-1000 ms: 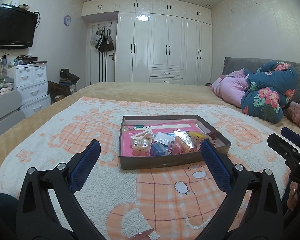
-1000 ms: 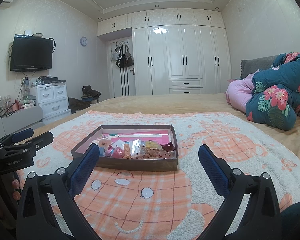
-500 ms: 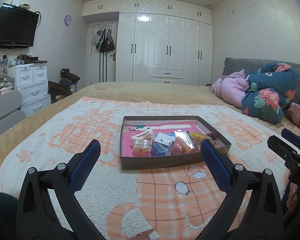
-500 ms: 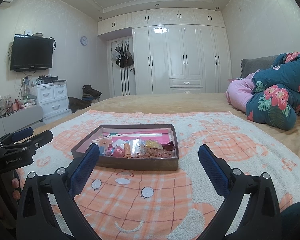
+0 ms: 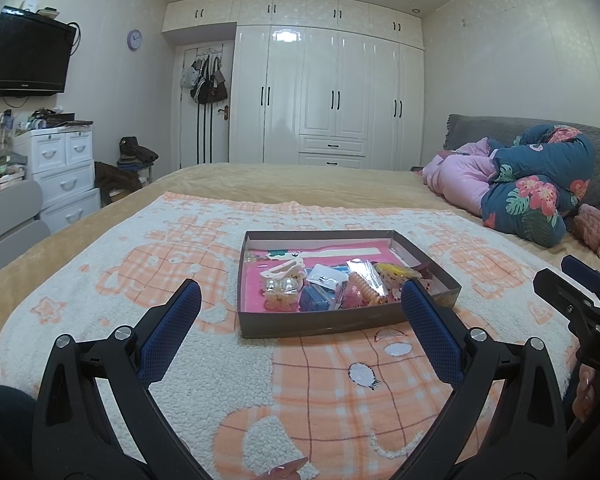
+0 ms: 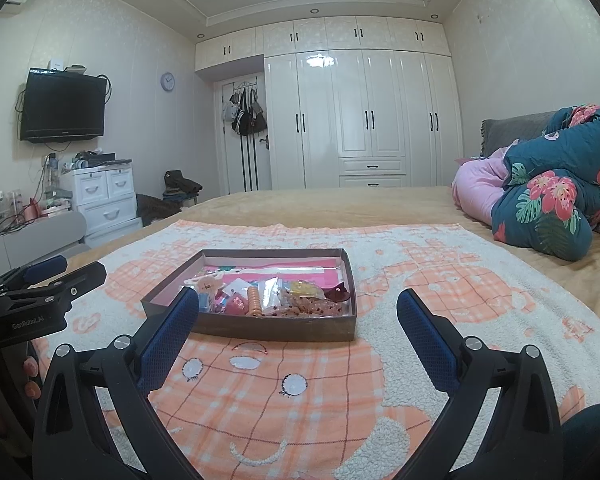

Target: Organize jewelry

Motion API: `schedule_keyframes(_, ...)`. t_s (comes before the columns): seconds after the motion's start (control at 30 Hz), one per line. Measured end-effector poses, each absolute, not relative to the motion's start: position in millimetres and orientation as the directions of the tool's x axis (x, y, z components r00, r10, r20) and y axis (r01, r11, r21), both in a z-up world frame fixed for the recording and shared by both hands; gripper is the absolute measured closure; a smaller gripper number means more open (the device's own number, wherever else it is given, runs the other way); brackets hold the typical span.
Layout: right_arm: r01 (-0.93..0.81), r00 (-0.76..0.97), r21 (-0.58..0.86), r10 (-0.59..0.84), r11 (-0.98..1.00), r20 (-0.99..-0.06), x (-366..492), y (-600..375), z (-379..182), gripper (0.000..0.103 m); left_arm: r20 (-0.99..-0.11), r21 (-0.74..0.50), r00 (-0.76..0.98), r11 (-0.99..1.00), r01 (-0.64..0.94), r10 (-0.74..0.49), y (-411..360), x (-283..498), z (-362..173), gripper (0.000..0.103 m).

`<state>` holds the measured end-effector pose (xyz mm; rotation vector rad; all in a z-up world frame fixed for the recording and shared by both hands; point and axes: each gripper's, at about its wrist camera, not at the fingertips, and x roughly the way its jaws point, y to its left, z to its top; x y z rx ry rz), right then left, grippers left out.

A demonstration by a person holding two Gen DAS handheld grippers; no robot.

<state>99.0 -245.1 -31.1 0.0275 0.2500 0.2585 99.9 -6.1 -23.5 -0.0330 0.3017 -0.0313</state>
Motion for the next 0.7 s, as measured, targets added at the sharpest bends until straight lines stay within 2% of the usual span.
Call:
schedule_keyframes(0.5, -0.192, 0.939, 0.074, 0.205, 0.979, -0.277, 113.7, -252.5, -36.2, 0.006, -0.356, -0.052, 0.934, 0.999, -0.009, -0.01, -2.8, 112.7, -31.3, 0.011)
schedule_keyframes(0.6, -0.099, 0.941, 0.081, 0.12, 0.992, -0.316, 135.0, -266.9, -35.4, 0.006, -0.425, -0.069, 0.905, 0.995, -0.073, 0.037, 14.6, 132.0, -37.0, 0.011)
schedule_keyframes(0.7, 0.091, 0.903, 0.065, -0.054, 0.994, -0.426, 188.6, -299.6, -34.2, 0.006, -0.503, -0.05, 0.854, 0.982, -0.182, 0.132, 45.2, 167.0, -41.3, 0.011)
